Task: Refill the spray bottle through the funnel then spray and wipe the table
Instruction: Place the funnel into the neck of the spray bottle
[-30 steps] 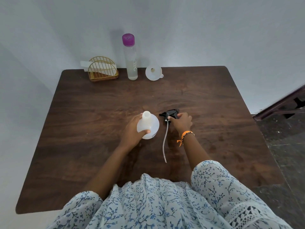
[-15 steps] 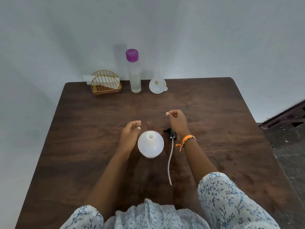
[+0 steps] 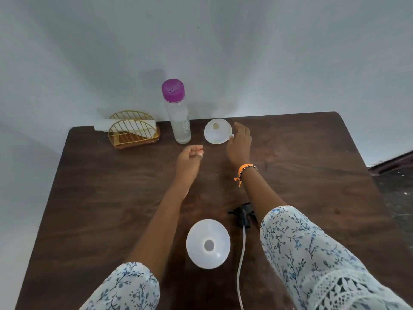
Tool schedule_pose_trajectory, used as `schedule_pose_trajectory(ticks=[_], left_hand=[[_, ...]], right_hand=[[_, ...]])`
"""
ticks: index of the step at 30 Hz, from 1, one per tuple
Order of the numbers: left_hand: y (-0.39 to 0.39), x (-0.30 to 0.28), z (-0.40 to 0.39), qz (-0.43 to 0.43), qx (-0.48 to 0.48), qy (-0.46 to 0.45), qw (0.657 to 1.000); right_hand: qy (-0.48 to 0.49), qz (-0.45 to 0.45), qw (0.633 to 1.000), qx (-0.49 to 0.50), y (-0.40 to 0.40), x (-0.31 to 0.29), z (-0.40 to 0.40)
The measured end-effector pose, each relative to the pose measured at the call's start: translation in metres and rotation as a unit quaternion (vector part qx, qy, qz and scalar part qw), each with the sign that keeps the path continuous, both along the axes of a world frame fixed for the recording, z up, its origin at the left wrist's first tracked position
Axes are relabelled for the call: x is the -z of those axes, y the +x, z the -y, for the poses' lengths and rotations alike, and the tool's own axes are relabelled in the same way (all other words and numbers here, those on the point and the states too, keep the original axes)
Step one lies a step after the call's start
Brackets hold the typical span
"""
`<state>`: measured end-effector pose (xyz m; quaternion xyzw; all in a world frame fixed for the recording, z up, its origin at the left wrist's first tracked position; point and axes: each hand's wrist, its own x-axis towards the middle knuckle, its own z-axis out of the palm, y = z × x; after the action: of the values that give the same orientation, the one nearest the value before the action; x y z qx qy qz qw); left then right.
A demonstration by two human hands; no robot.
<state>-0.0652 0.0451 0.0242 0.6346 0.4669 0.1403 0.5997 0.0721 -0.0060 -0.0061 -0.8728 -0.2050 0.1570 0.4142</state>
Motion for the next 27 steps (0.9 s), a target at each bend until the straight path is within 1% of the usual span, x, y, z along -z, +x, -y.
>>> schedule_pose_trajectory(ticks=[4,8,12,16,19,22,27], left_hand=[[0.011,0.010,-0.007,-0.002,0.004,-0.014,1.000],[0.011,0.015,-0.008,0.003,-0.003,-0.029,1.000],[0.001,0.013,-0.004,0.011,-0.016,-0.037,0.999],[-0.015,-0.001,0.009,0.030,-0.022,-0.050,0.998],[-0.031,-0.013,0.022,0.044,-0.022,-0.045,0.998],[-0.050,-0.027,0.038,0.061,-0.020,-0.038,0.997],[-0.088,-0.038,0.071,0.052,0.003,-0.028,0.998]], right_hand=[[0.002,-0.032,0.999,0.042,0.013,0.018,-0.017],[-0.002,-0.046,0.996,0.081,0.014,0.021,-0.024],[0.084,-0.081,0.988,0.103,0.006,0.016,-0.015],[0.126,-0.108,0.980,0.113,-0.011,0.001,0.010],[0.158,-0.122,0.975,0.100,-0.029,-0.015,0.033],[0.183,-0.119,0.972,0.082,-0.051,-0.035,0.055],[0.212,-0.113,0.968,0.071,-0.088,-0.066,0.093]])
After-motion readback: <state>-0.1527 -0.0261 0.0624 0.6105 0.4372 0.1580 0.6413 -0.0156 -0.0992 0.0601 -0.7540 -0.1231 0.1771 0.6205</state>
